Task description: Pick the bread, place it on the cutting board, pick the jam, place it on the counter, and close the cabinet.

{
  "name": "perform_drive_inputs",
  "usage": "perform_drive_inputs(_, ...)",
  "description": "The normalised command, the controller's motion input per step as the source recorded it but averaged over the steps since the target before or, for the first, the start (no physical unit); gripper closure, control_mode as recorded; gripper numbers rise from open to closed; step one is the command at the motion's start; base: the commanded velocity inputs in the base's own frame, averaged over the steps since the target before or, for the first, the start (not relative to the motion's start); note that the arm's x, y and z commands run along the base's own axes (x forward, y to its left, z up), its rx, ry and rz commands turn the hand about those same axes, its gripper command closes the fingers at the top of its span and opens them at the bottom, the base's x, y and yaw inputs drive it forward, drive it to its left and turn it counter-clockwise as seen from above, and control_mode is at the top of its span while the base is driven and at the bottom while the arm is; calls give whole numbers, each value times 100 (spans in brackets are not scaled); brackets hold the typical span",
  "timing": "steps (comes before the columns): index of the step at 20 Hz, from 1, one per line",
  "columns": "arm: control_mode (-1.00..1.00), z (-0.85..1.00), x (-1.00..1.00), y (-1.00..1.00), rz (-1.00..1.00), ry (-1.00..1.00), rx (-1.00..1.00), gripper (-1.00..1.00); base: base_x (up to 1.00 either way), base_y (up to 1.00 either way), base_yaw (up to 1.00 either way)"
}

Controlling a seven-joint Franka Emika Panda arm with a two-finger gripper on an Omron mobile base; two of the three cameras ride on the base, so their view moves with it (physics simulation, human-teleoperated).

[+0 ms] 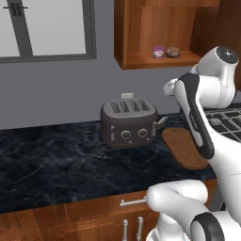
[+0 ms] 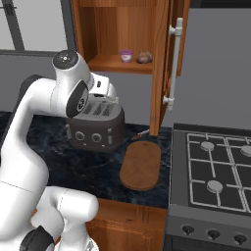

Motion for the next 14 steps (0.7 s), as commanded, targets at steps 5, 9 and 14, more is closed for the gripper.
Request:
perform_drive_inputs(5, -100, 21, 0, -12, 0, 0, 0, -100, 0, 0, 0)
perform_drive_inputs(9, -100, 22, 0, -17, 0, 0, 0, -100, 0, 0, 0)
perform_drive_inputs(14, -100, 16, 0, -14, 0, 0, 0, -100, 0, 0, 0)
